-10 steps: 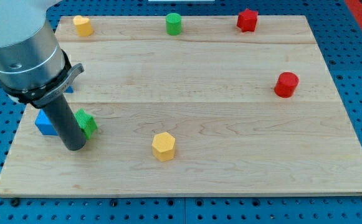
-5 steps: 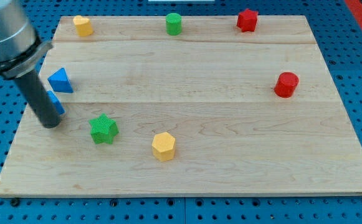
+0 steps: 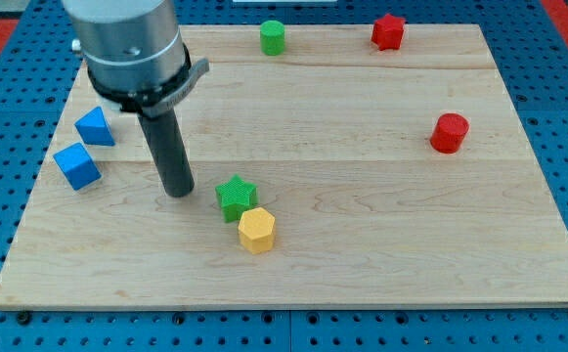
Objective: Slide the green star towards the bottom right of the board
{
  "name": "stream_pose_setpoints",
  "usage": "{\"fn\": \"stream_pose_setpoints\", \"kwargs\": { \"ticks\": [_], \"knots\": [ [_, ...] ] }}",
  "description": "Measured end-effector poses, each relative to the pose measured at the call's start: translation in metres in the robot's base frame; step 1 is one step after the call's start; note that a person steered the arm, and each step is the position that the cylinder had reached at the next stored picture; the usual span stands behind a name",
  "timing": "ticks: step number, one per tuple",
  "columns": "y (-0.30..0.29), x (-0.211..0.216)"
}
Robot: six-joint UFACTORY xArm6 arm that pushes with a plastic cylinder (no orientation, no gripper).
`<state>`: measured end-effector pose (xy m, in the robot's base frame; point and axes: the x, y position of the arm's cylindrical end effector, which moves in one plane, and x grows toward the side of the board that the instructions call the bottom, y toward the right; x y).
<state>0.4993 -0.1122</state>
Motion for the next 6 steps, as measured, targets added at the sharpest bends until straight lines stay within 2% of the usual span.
{"fn": "stream_pose_setpoints", "kwargs": {
  "ticks": [1,4,5,6],
  "knots": [
    [0.046,0.0],
    [0.253,0.0],
    [0.276,0.019],
    [0.171,-0.005]
  ]
}}
